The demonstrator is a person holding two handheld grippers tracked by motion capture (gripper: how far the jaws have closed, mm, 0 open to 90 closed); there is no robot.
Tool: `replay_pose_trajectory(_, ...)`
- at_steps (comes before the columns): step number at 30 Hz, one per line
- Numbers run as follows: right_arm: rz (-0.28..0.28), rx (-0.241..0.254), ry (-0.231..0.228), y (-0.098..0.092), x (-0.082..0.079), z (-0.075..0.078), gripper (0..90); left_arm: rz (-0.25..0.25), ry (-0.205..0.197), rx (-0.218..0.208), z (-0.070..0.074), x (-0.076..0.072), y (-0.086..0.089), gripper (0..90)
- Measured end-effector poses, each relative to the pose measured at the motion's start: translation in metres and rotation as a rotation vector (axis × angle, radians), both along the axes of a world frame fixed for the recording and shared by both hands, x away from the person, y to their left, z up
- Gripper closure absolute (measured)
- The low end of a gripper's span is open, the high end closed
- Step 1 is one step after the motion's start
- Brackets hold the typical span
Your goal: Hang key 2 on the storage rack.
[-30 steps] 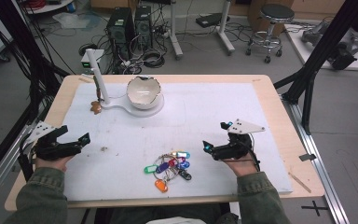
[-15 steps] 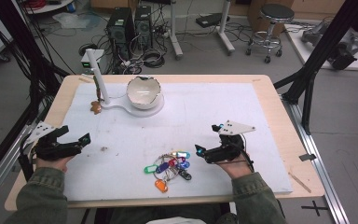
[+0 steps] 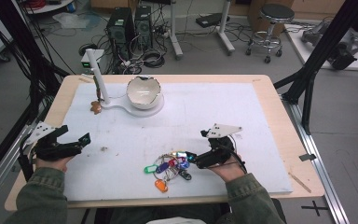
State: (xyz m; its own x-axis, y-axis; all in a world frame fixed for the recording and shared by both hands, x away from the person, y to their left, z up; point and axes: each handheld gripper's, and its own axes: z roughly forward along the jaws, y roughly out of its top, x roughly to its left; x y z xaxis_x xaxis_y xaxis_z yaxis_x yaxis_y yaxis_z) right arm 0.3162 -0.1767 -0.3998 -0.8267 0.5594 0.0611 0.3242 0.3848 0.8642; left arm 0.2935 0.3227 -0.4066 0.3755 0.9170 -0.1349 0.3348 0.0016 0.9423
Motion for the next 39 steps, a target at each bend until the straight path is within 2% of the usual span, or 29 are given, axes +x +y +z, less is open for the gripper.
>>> replay_pose_trajectory(6, 0.036, -0.016, 0.021, 0.010, -0.001, -0.004, 0.6, 0.000, -0.004, 0.004, 0.000, 0.000, -0.001, 1.7)
replay_pose_trajectory(13, 0.070, -0.032, 0.078, 0.021, -0.002, -0.008, 0.6, 0.001, -0.007, 0.007, 0.000, -0.001, 0.000, 1.7)
replay_pose_trajectory(18, 0.100, -0.057, 0.150, 0.030, 0.000, -0.013, 0.6, 0.000, -0.010, 0.015, 0.000, -0.001, -0.001, 1.7)
replay_pose_trajectory(26, 0.105, -0.147, 0.253, 0.047, 0.002, -0.023, 0.7, -0.005, -0.023, 0.021, 0.000, -0.002, -0.001, 1.7)
replay_pose_trajectory(28, 0.105, -0.159, 0.271, 0.050, 0.003, -0.024, 5.2, -0.006, -0.021, 0.021, 0.000, -0.002, -0.002, 1.7)
replay_pose_trajectory(32, 0.093, -0.185, 0.312, 0.056, 0.003, -0.025, 7.5, -0.005, -0.022, 0.024, 0.000, -0.002, -0.002, 1.7)
replay_pose_trajectory(36, 0.081, -0.201, 0.331, 0.060, 0.003, -0.025, 8.9, -0.003, -0.024, 0.022, 0.000, -0.003, -0.001, 1.7)
replay_pose_trajectory(37, 0.080, -0.197, 0.343, 0.061, 0.003, -0.025, 10.5, -0.003, -0.023, 0.022, 0.000, -0.003, -0.001, 1.7)
replay_pose_trajectory(38, 0.087, -0.191, 0.354, 0.061, 0.003, -0.025, 16.8, -0.002, -0.024, 0.023, 0.000, -0.003, -0.001, 1.7)
replay_pose_trajectory(39, 0.096, -0.183, 0.368, 0.061, 0.004, -0.025, 19.4, -0.001, -0.023, 0.023, 0.000, -0.003, -0.001, 1.7)
